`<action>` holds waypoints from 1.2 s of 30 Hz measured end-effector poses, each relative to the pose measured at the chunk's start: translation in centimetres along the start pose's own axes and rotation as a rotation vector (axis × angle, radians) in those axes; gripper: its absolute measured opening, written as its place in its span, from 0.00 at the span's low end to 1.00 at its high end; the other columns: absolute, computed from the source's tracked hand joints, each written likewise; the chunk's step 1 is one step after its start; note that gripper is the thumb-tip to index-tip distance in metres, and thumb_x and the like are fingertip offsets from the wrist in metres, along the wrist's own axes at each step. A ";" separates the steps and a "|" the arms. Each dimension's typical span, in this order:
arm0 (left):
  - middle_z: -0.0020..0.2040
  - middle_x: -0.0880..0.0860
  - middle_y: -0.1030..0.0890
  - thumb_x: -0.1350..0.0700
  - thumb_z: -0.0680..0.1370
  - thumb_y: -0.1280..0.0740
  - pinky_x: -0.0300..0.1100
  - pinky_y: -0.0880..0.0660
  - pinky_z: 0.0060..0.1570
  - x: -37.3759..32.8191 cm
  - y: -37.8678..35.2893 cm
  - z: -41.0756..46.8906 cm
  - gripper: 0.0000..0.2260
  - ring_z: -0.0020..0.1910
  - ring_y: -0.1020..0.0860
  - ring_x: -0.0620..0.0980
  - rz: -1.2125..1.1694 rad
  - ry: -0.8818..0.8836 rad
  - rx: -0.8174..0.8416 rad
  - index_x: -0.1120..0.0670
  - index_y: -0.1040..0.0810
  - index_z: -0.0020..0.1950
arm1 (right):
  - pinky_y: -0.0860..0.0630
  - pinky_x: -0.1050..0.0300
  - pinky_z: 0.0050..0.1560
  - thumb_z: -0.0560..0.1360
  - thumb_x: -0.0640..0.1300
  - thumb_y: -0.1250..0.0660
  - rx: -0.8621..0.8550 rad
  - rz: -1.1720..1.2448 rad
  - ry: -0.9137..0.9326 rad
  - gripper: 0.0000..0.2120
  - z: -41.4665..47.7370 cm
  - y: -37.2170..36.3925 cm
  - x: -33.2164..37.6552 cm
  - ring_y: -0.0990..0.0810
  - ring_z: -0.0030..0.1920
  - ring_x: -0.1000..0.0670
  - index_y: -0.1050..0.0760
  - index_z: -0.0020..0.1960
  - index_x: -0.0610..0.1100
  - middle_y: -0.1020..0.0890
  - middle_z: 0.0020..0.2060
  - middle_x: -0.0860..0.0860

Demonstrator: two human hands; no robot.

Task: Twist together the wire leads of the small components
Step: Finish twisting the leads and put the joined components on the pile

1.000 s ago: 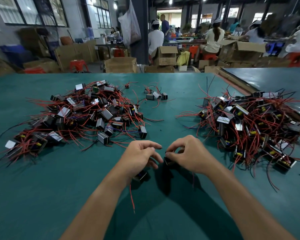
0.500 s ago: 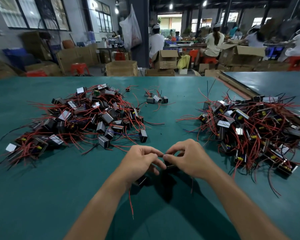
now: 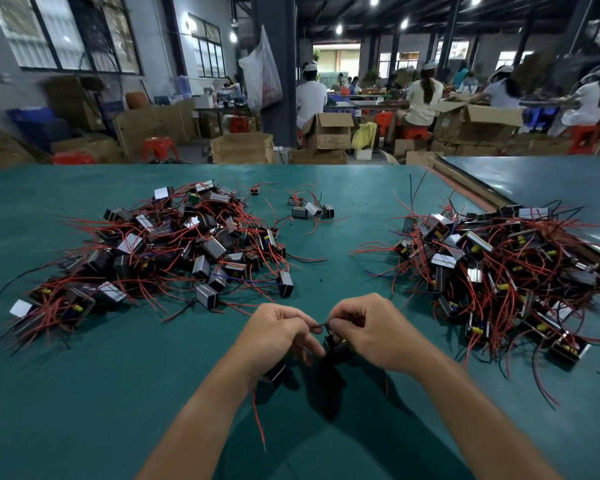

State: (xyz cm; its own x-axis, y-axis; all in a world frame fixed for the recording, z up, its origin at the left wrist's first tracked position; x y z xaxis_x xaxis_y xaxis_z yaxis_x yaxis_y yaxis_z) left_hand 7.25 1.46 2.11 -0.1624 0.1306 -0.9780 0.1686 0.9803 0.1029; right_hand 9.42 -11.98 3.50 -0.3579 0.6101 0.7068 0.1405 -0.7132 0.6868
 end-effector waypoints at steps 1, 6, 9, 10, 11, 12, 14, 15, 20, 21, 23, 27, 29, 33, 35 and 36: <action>0.31 0.63 0.18 0.72 0.76 0.44 0.36 0.28 0.27 0.0 0.1 0.0 0.11 0.25 0.26 0.54 -0.003 -0.005 -0.005 0.71 0.22 0.47 | 0.24 0.56 0.37 0.77 0.42 0.32 -0.003 0.007 0.004 0.10 0.0 0.0 0.1 0.24 0.31 0.57 0.20 0.37 0.49 0.17 0.31 0.55; 0.30 0.62 0.19 0.72 0.76 0.43 0.37 0.26 0.28 -0.4 0.0 0.0 0.10 0.24 0.26 0.53 0.014 -0.064 -0.003 0.67 0.22 0.43 | 0.34 0.70 0.30 0.74 0.42 0.29 -0.062 0.020 0.054 0.09 -0.3 0.5 0.7 0.28 0.26 0.60 0.19 0.35 0.51 0.22 0.24 0.61; 0.30 0.59 0.19 0.67 0.79 0.36 0.38 0.25 0.29 -0.6 -0.3 -0.1 0.07 0.24 0.26 0.51 0.050 -0.121 0.019 0.66 0.22 0.42 | 0.35 0.71 0.30 0.73 0.43 0.29 -0.067 0.034 0.065 0.10 -0.4 0.5 1.0 0.28 0.25 0.59 0.19 0.35 0.54 0.22 0.25 0.60; 0.30 0.58 0.19 0.66 0.79 0.35 0.38 0.25 0.29 -0.6 -0.4 -0.2 0.07 0.24 0.25 0.50 0.059 -0.133 0.021 0.66 0.22 0.42 | 0.35 0.70 0.30 0.73 0.43 0.29 -0.065 0.034 0.071 0.10 -0.4 0.4 1.1 0.28 0.25 0.60 0.19 0.35 0.54 0.21 0.25 0.59; 0.29 0.57 0.19 0.65 0.79 0.35 0.37 0.25 0.29 -0.6 -0.3 -0.2 0.07 0.23 0.25 0.49 0.064 -0.137 0.019 0.66 0.22 0.42 | 0.34 0.70 0.30 0.73 0.44 0.29 -0.060 0.035 0.075 0.09 -0.4 0.3 1.2 0.28 0.26 0.60 0.18 0.35 0.54 0.21 0.26 0.58; 0.29 0.57 0.19 0.65 0.79 0.35 0.37 0.25 0.29 -0.5 -0.2 -0.1 0.07 0.23 0.25 0.49 0.067 -0.135 0.014 0.65 0.23 0.41 | 0.34 0.69 0.30 0.73 0.44 0.29 -0.053 0.035 0.075 0.08 -0.4 0.1 1.2 0.28 0.26 0.60 0.18 0.36 0.53 0.20 0.26 0.58; 0.29 0.57 0.19 0.66 0.80 0.36 0.39 0.24 0.29 -0.4 -0.1 -0.1 0.08 0.25 0.25 0.51 0.083 -0.126 0.006 0.64 0.24 0.41 | 0.33 0.69 0.30 0.73 0.45 0.29 -0.032 0.023 0.066 0.06 -0.5 -0.3 1.2 0.27 0.26 0.60 0.17 0.38 0.52 0.20 0.26 0.59; 0.29 0.58 0.19 0.65 0.80 0.37 0.40 0.25 0.30 -0.4 -0.1 -0.1 0.09 0.26 0.25 0.52 0.096 -0.123 0.005 0.63 0.25 0.40 | 0.33 0.69 0.30 0.73 0.45 0.29 -0.020 0.011 0.060 0.05 -0.5 -0.5 1.2 0.27 0.26 0.60 0.17 0.38 0.51 0.21 0.26 0.60; 0.28 0.57 0.20 0.65 0.81 0.39 0.41 0.25 0.33 -0.4 -0.1 -0.1 0.10 0.26 0.25 0.54 0.136 -0.123 0.015 0.62 0.25 0.40 | 0.31 0.65 0.32 0.71 0.46 0.28 -0.034 -0.037 0.040 0.05 -0.4 -1.2 1.1 0.27 0.27 0.59 0.20 0.36 0.51 0.22 0.25 0.57; 0.28 0.57 0.20 0.66 0.81 0.40 0.40 0.26 0.32 -0.5 0.0 0.0 0.10 0.25 0.25 0.53 0.142 -0.124 0.008 0.62 0.25 0.41 | 0.29 0.64 0.33 0.71 0.46 0.28 -0.045 -0.044 0.033 0.05 -0.3 -1.0 1.0 0.27 0.28 0.59 0.20 0.37 0.52 0.22 0.26 0.56; 0.26 0.55 0.22 0.66 0.81 0.42 0.39 0.27 0.30 -0.4 0.2 0.1 0.11 0.23 0.26 0.51 0.145 -0.113 -0.010 0.61 0.24 0.41 | 0.27 0.61 0.35 0.71 0.47 0.27 -0.050 -0.064 0.010 0.02 -0.3 -1.0 0.6 0.26 0.29 0.59 0.20 0.39 0.51 0.21 0.27 0.56; 0.23 0.54 0.24 0.67 0.82 0.44 0.39 0.29 0.29 -0.1 0.1 0.2 0.12 0.20 0.26 0.50 0.119 -0.090 -0.020 0.61 0.25 0.42 | 0.27 0.60 0.36 0.70 0.46 0.27 -0.088 -0.047 -0.022 0.03 -0.2 -0.5 0.1 0.27 0.28 0.58 0.21 0.39 0.51 0.22 0.27 0.56; 0.23 0.53 0.24 0.67 0.82 0.44 0.37 0.29 0.27 0.0 0.2 0.3 0.12 0.20 0.26 0.50 0.109 -0.084 -0.026 0.61 0.25 0.43 | 0.28 0.61 0.35 0.69 0.46 0.26 -0.105 -0.032 -0.032 0.06 -0.2 -0.3 -0.1 0.27 0.28 0.59 0.23 0.38 0.52 0.22 0.27 0.56; 0.23 0.54 0.24 0.67 0.83 0.46 0.34 0.28 0.25 0.2 0.5 0.3 0.12 0.20 0.26 0.50 0.084 -0.072 -0.035 0.62 0.25 0.44 | 0.29 0.63 0.35 0.70 0.46 0.26 -0.109 -0.021 -0.050 0.08 -0.2 -0.3 -0.5 0.27 0.27 0.59 0.24 0.37 0.54 0.21 0.28 0.56; 0.23 0.54 0.24 0.67 0.83 0.46 0.36 0.27 0.27 0.2 0.6 0.4 0.12 0.21 0.26 0.50 0.084 -0.069 -0.033 0.61 0.25 0.44 | 0.29 0.64 0.34 0.70 0.46 0.27 -0.095 -0.023 -0.054 0.07 -0.1 -0.6 -0.6 0.26 0.27 0.59 0.23 0.37 0.55 0.20 0.28 0.57; 0.23 0.54 0.24 0.67 0.83 0.46 0.36 0.27 0.27 0.2 0.6 0.4 0.12 0.21 0.26 0.50 0.085 -0.068 -0.032 0.61 0.25 0.45 | 0.29 0.64 0.34 0.70 0.46 0.27 -0.085 -0.032 -0.050 0.06 0.0 -0.7 -0.5 0.26 0.28 0.59 0.22 0.37 0.55 0.20 0.27 0.58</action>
State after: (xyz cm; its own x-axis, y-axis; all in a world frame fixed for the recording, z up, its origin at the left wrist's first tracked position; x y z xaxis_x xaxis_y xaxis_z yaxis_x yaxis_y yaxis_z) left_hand 7.74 2.02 1.88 -0.0819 0.2037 -0.9756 0.1479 0.9705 0.1902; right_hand 9.47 -11.82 2.62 -0.3145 0.6476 0.6940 0.0505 -0.7187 0.6935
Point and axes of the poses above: each hand's wrist, its own z-axis towards the middle knuckle, its own y-axis out of the back of the hand, x = y × z, the point moved 9 cm from there along z, towards the middle knuckle
